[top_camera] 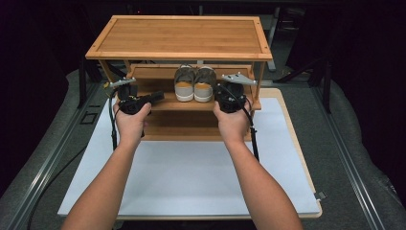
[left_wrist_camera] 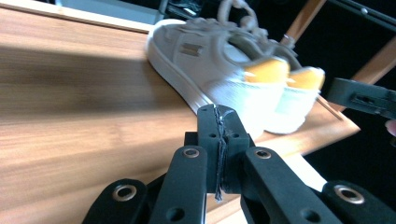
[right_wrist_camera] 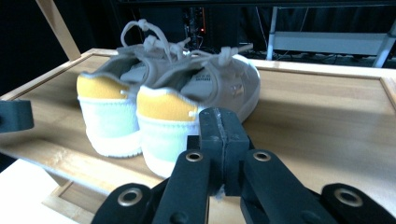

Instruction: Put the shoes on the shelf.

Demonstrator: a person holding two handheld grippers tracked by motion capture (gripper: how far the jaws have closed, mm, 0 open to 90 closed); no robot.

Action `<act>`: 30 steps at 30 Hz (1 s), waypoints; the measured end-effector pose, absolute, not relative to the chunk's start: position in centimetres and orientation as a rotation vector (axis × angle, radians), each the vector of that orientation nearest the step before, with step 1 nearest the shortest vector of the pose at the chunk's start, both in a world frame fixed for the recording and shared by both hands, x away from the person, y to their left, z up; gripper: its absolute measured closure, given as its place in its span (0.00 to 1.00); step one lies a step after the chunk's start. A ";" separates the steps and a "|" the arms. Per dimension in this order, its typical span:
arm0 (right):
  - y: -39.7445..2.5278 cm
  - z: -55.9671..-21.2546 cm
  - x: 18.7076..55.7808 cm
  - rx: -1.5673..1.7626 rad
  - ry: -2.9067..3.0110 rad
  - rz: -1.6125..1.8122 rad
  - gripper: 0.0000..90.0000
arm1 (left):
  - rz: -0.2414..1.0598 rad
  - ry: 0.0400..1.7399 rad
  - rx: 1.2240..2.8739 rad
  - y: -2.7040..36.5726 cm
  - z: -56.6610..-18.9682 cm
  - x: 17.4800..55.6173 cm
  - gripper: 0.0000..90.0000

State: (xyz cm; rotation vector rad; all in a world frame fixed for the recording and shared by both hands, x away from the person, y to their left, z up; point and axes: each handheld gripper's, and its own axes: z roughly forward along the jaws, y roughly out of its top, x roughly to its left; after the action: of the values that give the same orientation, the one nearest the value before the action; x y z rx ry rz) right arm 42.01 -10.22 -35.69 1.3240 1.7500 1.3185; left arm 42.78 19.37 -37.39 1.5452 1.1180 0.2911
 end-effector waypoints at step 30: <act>-14.4 -38.9 32.3 1.147 1.929 1.299 1.00 | 0.363 0.995 1.704 24.4 -39.9 33.9 0.95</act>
State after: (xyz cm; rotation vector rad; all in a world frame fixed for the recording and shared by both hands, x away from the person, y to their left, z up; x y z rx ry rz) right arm 32.31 -14.35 -38.87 1.1466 1.9292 1.2989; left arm 33.89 24.40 -39.87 1.7037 0.9949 0.3634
